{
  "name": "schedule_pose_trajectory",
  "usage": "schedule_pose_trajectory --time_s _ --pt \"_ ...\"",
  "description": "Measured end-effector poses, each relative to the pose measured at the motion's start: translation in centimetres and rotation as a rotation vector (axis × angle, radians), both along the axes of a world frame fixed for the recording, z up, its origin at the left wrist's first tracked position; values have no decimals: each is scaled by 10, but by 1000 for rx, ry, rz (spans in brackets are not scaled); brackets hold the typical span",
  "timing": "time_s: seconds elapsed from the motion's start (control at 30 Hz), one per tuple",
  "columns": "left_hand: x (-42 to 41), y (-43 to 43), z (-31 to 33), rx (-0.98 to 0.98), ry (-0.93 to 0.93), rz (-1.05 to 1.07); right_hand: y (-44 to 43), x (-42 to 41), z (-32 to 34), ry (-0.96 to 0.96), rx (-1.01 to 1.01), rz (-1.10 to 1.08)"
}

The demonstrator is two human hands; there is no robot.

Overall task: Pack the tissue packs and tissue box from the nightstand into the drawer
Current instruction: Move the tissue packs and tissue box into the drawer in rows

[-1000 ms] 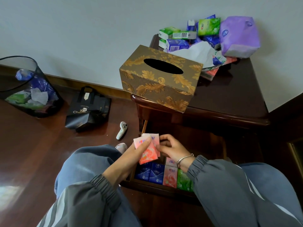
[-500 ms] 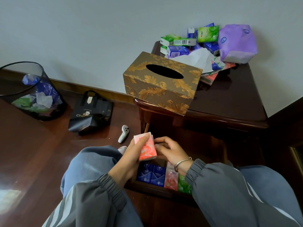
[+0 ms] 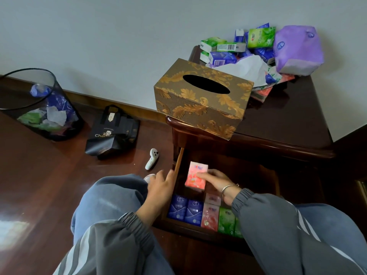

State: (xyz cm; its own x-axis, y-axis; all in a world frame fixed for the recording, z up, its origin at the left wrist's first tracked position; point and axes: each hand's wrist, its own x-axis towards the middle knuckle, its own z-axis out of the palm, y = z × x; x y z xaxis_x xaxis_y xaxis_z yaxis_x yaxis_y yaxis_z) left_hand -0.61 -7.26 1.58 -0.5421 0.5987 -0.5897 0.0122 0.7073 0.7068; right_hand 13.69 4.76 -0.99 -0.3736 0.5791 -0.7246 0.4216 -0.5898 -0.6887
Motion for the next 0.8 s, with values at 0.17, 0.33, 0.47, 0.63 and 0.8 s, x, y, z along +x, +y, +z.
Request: schedule_pose_trajectory --time_s 0.17,0.33,0.47,0.63,0.8 --pt "4 -2 -10 -118 -76 -86 11 -17 -33 -197 210 9" --pt "4 3 -12 -118 -53 -110 15 -21 -60 -510 419 346" --pt "4 4 -12 -124 -61 -93 16 -23 -65 -832 603 659" --pt "4 6 -10 -144 -91 -86 25 -24 -69 -728 687 839" --pt "4 8 -7 -155 -123 -92 35 -27 -64 -623 665 1017"
